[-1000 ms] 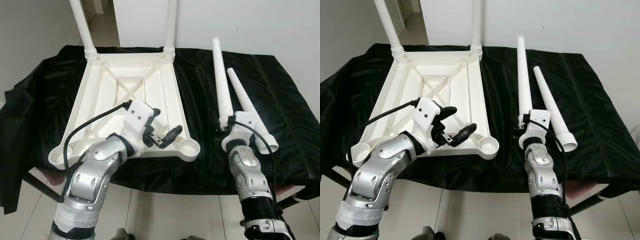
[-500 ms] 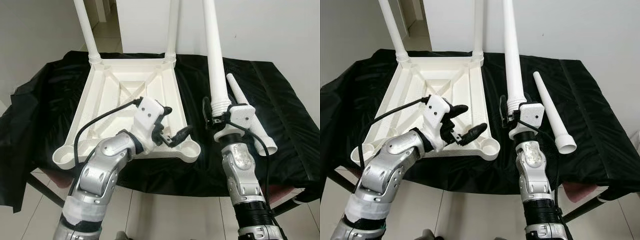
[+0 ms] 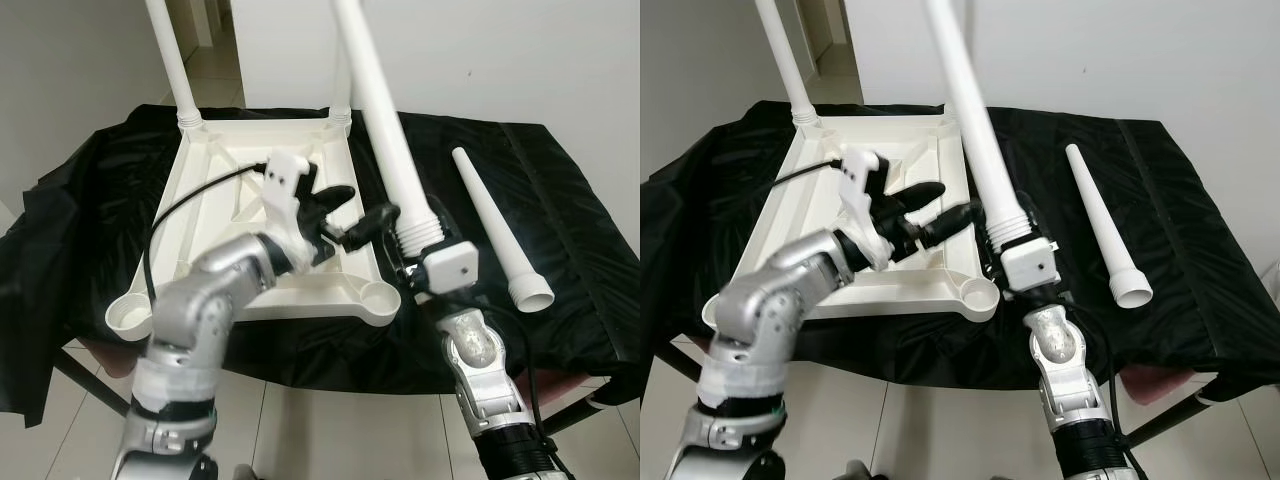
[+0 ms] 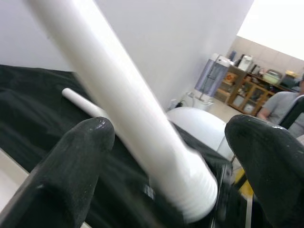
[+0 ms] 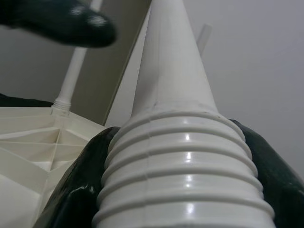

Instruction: Building children table

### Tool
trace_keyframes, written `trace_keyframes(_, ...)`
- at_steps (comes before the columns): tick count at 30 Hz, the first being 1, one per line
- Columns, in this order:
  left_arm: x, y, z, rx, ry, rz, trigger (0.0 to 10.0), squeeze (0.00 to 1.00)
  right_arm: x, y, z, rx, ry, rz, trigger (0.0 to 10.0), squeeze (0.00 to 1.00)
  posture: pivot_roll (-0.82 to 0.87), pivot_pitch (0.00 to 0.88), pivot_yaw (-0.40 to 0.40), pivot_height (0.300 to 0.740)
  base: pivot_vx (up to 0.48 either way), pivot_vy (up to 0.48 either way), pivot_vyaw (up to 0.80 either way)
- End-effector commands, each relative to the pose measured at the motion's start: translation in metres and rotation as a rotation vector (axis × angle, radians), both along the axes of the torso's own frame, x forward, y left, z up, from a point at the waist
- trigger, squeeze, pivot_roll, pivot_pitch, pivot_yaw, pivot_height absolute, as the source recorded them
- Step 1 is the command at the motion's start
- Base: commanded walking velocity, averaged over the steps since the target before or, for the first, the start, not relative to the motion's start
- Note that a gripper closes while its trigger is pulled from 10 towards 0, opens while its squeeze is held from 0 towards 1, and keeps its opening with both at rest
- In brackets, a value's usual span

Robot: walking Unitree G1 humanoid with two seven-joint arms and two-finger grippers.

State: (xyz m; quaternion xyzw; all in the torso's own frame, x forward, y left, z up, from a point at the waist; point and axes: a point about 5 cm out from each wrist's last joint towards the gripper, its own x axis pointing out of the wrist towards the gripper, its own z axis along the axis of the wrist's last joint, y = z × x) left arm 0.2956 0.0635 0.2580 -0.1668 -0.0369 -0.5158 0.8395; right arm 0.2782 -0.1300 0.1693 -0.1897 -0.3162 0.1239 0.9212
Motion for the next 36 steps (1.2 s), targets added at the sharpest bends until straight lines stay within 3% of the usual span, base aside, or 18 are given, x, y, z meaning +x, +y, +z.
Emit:
trace_keyframes(1, 0.002, 0.001, -0.002, 0.005, 0.034, -0.08, 10.0, 0.0, -0.003, 0.004, 0.001, -0.048, -0.055, 0.005, 10.0, 0.0, -0.17, 0.035, 0.084, 0.74, 0.0, 0.0, 0.0)
trace_keyframes(5, 0.005, 0.003, -0.002, 0.025, 0.049, -0.089, 10.0, 0.0, -0.004, 0.006, 0.0, -0.061, -0.07, 0.011, 10.0, 0.0, -0.17, 0.035, 0.084, 0.74, 0.0, 0.0, 0.0)
trace_keyframes(6, 0.007, 0.001, -0.001, 0.002, 0.095, -0.11, 10.0, 0.0, -0.008, 0.009, 0.001, -0.114, -0.117, 0.016, 10.0, 0.0, -0.17, 0.05, 0.097, 0.74, 0.0, 0.0, 0.0)
trace_keyframes(9, 0.009, 0.001, 0.001, 0.006, 0.109, -0.118, 10.0, 0.0, -0.01, 0.012, 0.001, -0.153, -0.15, 0.016, 10.0, 0.0, -0.17, 0.061, 0.101, 0.74, 0.0, 0.0, 0.0)
trace_keyframes(14, 0.016, 0.005, 0.0, 0.065, 0.117, -0.086, 10.0, 0.0, -0.017, 0.017, -0.002, -0.208, -0.213, 0.009, 10.0, 0.0, -0.17, 0.075, 0.11, 0.74, 0.0, 0.0, 0.0)
trace_keyframes(17, 0.027, 0.011, 0.005, 0.048, 0.172, -0.044, 10.0, 0.0, -0.022, 0.016, -0.007, -0.209, -0.22, 0.0, 10.0, 0.0, -0.17, 0.08, 0.115, 0.74, 0.0, 0.0, 0.0)
trace_keyframes(20, 0.028, 0.012, 0.006, 0.044, 0.182, -0.044, 10.0, 0.0, -0.023, 0.016, -0.008, -0.21, -0.225, -0.002, 10.0, 0.0, -0.17, 0.08, 0.115, 0.74, 0.0, 0.0, 0.0)
trace_keyframes(23, 0.041, 0.024, 0.03, -0.042, 0.214, -0.037, 10.0, 0.0, -0.029, 0.009, -0.018, -0.249, -0.223, -0.04, 10.0, 0.0, -0.17, 0.089, 0.128, 0.74, 0.0, 0.0, 0.0)
trace_keyframes(27, 0.047, 0.028, 0.037, -0.077, 0.223, -0.007, 10.0, 0.0, -0.031, 0.009, -0.021, -0.258, -0.217, -0.033, 10.0, 0.0, -0.17, 0.091, 0.133, 0.74, 0.0, 0.0, 0.0)
trace_keyframes(28, 0.047, 0.026, 0.036, -0.071, 0.233, -0.003, 7.9, 0.0, -0.032, 0.009, -0.022, -0.259, -0.218, -0.032, 10.0, 0.0, -0.17, 0.091, 0.137, 0.74, 0.0, 0.0, 0.0)
trace_keyframes(30, 0.047, 0.024, 0.035, -0.081, 0.256, -0.009, 7.6, 0.0, -0.032, 0.01, -0.023, -0.26, -0.22, -0.031, 10.0, 0.0, -0.17, 0.091, 0.137, 0.74, 0.0, 0.0, 0.0)
trace_keyframes(31, 0.047, 0.022, 0.034, -0.096, 0.28, -0.023, 4.9, 0.0, -0.032, 0.01, -0.023, -0.261, -0.225, -0.033, 10.0, 0.0, -0.17, 0.095, 0.14, 0.74, 0.0, 0.0, 0.0)
trace_keyframes(32, 0.047, 0.021, 0.033, -0.104, 0.289, -0.023, 0.0, 0.0, -0.031, 0.011, -0.022, -0.267, -0.232, -0.032, 10.0, 0.0, -0.17, 0.095, 0.142, 0.74, 0.0, 0.0, 0.0)
trace_keyframes(36, 0.047, 0.02, 0.036, -0.14, 0.279, -0.036, 0.0, 0.0, -0.03, 0.012, -0.022, -0.271, -0.237, -0.034, 10.0, 0.0, -0.18, 0.094, 0.143, 0.74, 0.0, 0.0, 0.0)
